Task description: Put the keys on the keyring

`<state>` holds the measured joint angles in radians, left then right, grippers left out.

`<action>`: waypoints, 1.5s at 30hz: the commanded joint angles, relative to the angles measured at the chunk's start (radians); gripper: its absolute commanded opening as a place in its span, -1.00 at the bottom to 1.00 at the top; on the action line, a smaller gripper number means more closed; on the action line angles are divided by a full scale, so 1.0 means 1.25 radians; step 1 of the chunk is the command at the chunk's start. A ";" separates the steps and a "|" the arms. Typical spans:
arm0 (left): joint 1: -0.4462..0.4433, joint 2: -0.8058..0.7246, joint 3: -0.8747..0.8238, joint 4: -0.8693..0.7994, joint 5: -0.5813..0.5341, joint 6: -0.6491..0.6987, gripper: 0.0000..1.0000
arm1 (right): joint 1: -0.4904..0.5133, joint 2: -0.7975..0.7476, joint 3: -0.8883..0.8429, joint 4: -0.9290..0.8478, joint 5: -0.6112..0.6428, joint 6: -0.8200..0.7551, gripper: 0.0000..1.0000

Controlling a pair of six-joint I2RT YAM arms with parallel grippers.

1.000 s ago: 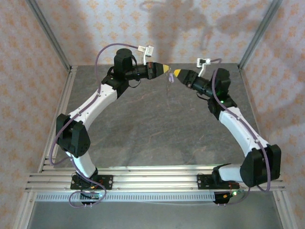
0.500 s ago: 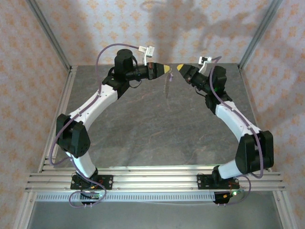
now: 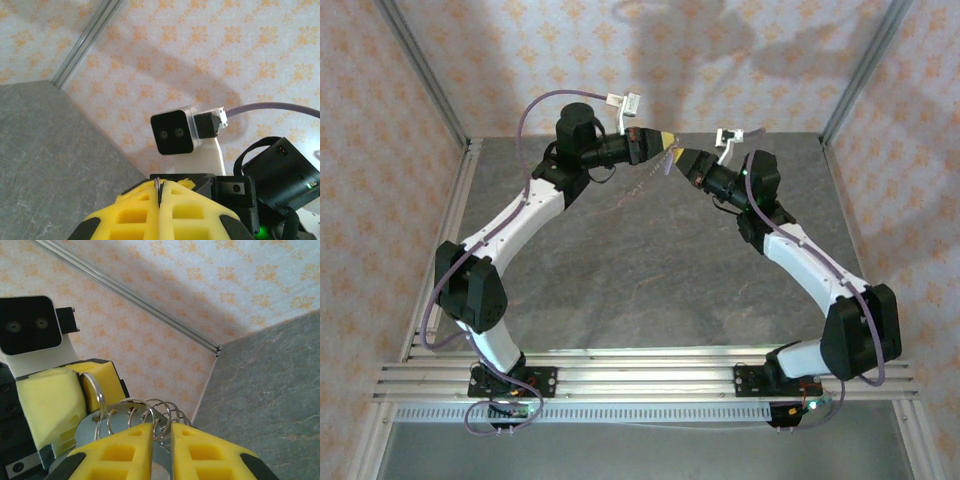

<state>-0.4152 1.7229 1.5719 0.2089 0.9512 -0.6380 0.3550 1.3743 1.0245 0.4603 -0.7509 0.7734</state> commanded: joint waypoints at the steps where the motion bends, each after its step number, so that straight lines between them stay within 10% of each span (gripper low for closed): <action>1: -0.013 -0.030 -0.020 0.067 -0.028 -0.023 -1.00 | 0.005 -0.027 -0.009 0.017 0.021 -0.028 -0.67; 23: -0.027 -0.054 -0.110 0.284 -0.059 -0.142 -1.00 | -0.118 -0.059 0.015 0.012 0.065 -0.007 -0.64; 45: -0.032 -0.034 -0.087 0.276 -0.073 -0.138 -1.00 | 0.003 -0.058 -0.042 0.066 0.041 0.005 -0.69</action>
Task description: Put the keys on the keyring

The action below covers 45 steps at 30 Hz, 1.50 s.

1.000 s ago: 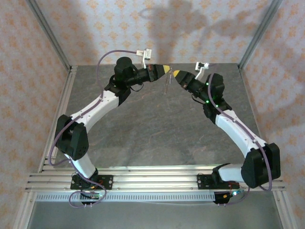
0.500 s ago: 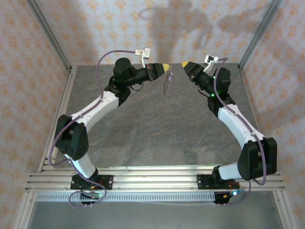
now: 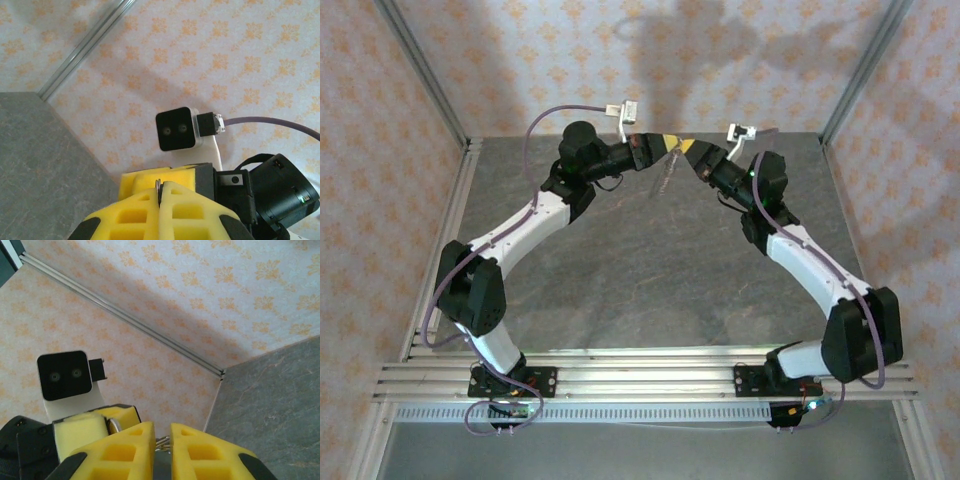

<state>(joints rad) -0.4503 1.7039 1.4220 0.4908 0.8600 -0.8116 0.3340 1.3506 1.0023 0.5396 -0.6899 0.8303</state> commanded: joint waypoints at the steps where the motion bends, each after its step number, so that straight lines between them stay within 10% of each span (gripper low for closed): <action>1: -0.005 -0.018 0.034 0.050 0.000 0.001 -1.00 | 0.019 -0.047 -0.027 -0.012 0.000 -0.053 -0.69; 16: -0.005 -0.023 0.033 0.044 0.005 0.007 -1.00 | -0.060 -0.089 -0.011 -0.048 -0.003 -0.060 -0.69; 24: -0.005 -0.027 0.031 0.048 0.015 0.004 -1.00 | -0.100 -0.028 0.039 0.036 -0.049 0.025 -0.30; 45: -0.009 -0.024 0.036 0.061 0.005 -0.007 -1.00 | -0.022 0.097 0.057 0.279 -0.102 0.171 -0.44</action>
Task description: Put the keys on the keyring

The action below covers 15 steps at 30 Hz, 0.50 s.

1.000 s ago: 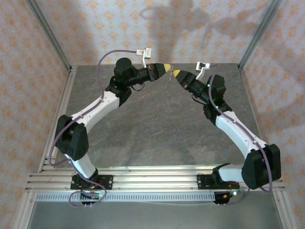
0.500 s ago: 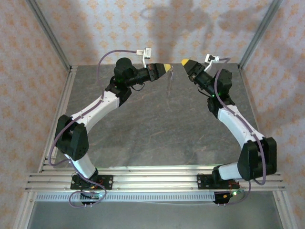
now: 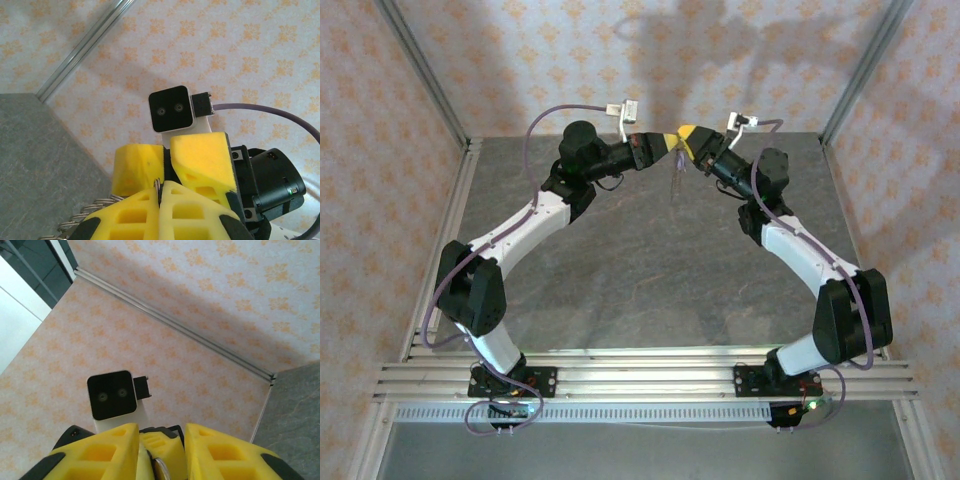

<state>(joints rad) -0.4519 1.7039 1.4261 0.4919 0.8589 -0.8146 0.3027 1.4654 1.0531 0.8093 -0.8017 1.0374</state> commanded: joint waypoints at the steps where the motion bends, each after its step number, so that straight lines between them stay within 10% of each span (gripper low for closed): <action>1: -0.008 -0.024 0.032 0.059 0.006 -0.005 -1.00 | 0.004 0.003 0.012 0.065 -0.013 0.007 -0.44; 15: -0.008 -0.023 0.035 0.067 0.000 -0.007 -1.00 | 0.007 -0.027 -0.064 0.078 0.004 0.001 -0.47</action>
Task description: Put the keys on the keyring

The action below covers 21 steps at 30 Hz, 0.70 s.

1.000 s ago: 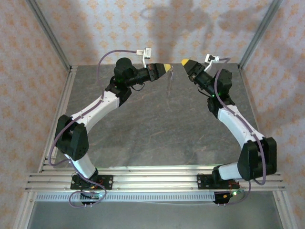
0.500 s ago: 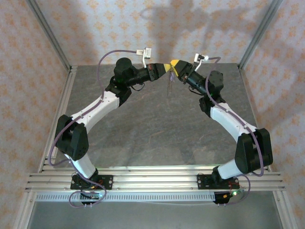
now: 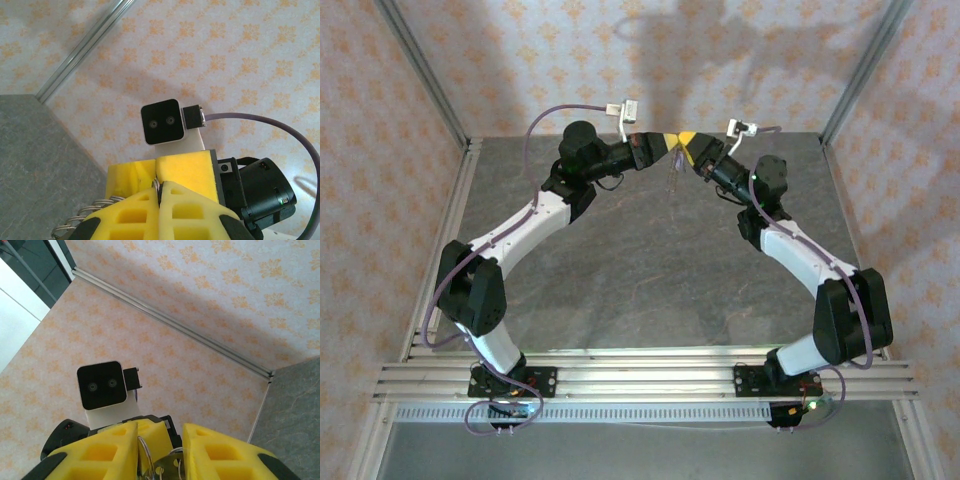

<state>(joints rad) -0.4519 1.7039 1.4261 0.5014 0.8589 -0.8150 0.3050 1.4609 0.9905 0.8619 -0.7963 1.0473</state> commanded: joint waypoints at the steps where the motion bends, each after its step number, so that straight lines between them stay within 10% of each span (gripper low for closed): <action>1: -0.008 -0.023 0.035 0.059 0.000 -0.007 -1.00 | 0.005 -0.025 -0.015 0.038 0.000 -0.007 -0.48; 21: -0.008 -0.017 0.037 0.056 -0.006 -0.006 -1.00 | 0.005 -0.049 -0.043 0.031 -0.017 -0.017 -0.58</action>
<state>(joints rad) -0.4519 1.7039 1.4261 0.5022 0.8555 -0.8150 0.3054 1.4277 0.9443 0.8753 -0.7944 1.0466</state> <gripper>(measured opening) 0.043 0.209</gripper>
